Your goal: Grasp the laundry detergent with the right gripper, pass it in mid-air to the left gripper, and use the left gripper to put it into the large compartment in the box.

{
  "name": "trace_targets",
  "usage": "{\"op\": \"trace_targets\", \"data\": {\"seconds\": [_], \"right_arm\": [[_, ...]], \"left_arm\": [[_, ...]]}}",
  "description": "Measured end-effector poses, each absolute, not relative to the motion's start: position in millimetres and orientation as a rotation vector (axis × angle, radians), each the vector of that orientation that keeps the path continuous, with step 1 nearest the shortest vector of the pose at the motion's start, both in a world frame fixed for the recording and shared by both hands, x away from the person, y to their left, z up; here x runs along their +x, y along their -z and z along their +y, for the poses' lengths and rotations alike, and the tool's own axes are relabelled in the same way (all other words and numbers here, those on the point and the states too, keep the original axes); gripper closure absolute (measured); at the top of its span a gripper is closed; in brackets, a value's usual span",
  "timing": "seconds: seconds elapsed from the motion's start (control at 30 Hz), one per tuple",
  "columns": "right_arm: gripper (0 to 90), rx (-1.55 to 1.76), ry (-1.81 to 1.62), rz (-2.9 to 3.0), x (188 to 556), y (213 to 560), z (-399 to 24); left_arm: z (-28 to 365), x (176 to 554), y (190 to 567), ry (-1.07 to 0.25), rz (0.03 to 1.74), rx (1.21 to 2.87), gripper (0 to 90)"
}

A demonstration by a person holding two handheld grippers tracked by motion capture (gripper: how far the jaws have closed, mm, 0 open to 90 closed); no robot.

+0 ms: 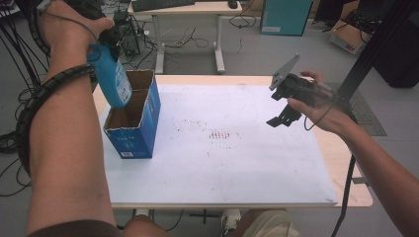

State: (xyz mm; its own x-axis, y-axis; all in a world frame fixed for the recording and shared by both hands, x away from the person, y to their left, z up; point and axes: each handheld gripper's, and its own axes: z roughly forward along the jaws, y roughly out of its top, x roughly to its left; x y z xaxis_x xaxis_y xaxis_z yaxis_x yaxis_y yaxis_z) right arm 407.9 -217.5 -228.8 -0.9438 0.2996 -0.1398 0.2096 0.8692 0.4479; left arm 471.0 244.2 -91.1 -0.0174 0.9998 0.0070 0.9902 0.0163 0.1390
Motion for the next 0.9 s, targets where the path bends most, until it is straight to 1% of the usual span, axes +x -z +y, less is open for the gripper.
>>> {"op": "trace_targets", "data": {"seconds": [0.57,0.9], "right_arm": [[7.2,0.392,-0.624,2.843,407.8,232.0,-218.4],[7.1,0.413,-0.622,2.840,407.8,236.7,-220.0]], "left_arm": [[243.9,475.8,134.4,-0.127,2.160,2.134,37.0],[242.6,475.3,164.4,-0.134,2.155,2.146,37.0]]}}
